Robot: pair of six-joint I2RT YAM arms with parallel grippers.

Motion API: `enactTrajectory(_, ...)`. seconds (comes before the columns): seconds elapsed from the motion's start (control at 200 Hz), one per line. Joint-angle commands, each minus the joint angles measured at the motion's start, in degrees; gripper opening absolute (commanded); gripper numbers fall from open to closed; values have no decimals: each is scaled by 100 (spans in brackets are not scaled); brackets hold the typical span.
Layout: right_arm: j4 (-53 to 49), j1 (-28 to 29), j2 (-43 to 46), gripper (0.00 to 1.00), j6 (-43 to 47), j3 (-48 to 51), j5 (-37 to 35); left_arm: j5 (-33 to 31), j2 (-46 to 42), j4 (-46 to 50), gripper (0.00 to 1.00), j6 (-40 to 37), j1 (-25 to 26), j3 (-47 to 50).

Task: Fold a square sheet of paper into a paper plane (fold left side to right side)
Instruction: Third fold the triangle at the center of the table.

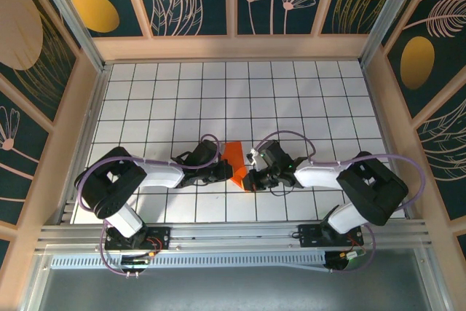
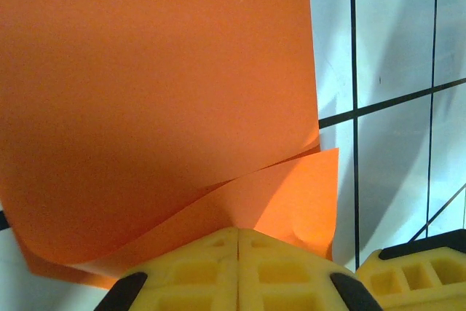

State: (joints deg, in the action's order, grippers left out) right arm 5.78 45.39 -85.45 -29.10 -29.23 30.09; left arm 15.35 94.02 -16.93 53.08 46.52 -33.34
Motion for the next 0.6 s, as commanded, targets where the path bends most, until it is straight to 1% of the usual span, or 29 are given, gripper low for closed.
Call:
enactTrajectory(0.0, -10, 75, -90, 0, -52, 58, 60, -225, 214, 384, 7, -7, 32, 21)
enactTrajectory(0.39, -110, 84, -225, 0, -44, 58, 2, -213, 213, 392, 7, -17, 27, 12)
enactTrajectory(0.596, -371, 77, -350, 0, -77, 41, -197, -178, 70, 413, 9, -39, 32, -109)
